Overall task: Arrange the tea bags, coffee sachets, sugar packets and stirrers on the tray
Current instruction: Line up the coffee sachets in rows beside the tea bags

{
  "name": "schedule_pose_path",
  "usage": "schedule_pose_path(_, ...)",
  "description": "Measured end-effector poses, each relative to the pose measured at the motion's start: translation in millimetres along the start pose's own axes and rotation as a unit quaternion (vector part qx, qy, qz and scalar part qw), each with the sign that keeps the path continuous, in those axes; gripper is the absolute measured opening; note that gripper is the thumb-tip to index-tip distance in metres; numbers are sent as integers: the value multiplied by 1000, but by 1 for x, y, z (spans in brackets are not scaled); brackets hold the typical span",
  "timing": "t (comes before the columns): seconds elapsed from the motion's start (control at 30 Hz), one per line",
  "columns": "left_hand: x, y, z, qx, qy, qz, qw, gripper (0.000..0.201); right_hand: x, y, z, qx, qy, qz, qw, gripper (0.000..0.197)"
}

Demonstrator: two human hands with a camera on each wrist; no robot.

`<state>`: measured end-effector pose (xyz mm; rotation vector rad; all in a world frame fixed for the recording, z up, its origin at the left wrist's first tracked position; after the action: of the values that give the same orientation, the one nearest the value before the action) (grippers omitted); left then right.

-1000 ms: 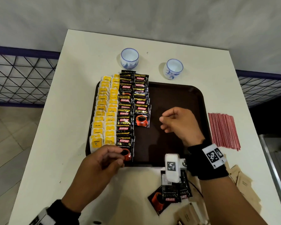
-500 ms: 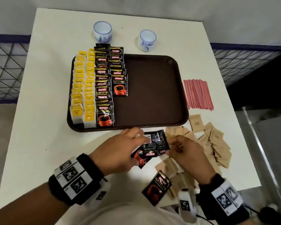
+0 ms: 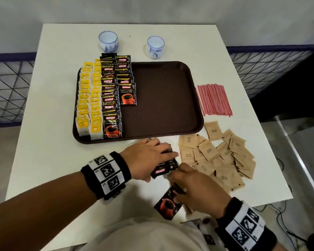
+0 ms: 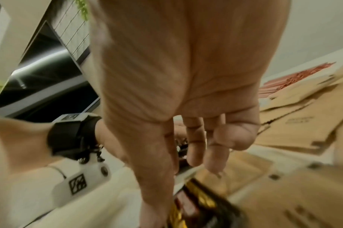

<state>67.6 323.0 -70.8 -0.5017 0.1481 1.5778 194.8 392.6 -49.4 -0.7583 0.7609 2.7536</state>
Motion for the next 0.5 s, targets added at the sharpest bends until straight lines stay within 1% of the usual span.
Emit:
schedule_pose_path(0.03, -3, 1, 0, 2, -9, 0, 1000, 103, 0, 1, -8, -24, 15, 14, 999, 59)
schedule_pose_path(0.1, -10, 4, -4, -16, -19, 7, 1000, 90, 1, 5, -17, -52, 20, 36, 998, 61)
schedule_pose_path(0.2, -22, 9, -13, -48, -25, 19, 998, 79, 4, 8, -20, -55, 6, 56, 997, 49)
schedule_pose_path(0.3, -28, 4, -18, -27, -41, 24, 998, 65, 7, 8, -19, -55, 7, 50, 997, 38)
schedule_pose_path(0.37, -29, 3, -21, -22, -36, 31, 999, 66, 10, 7, -18, -52, 7, 50, 997, 36)
schedule_pose_path(0.43, -29, 4, -21, -14, -49, 29, 998, 65, 12, 6, -14, -51, -1, 56, 997, 35)
schedule_pose_path(0.5, -28, 4, -19, 6, -68, 27, 997, 61, 13, 5, -11, -50, -6, 56, 997, 36)
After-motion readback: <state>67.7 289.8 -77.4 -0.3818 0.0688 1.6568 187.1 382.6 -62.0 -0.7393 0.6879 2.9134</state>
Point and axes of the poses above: each hand's wrist, its own x-axis towards the middle knuckle, its own z-axis out of the back of the hand, y = z × x, the point moved 6 cm from there along x, towards the middle knuckle
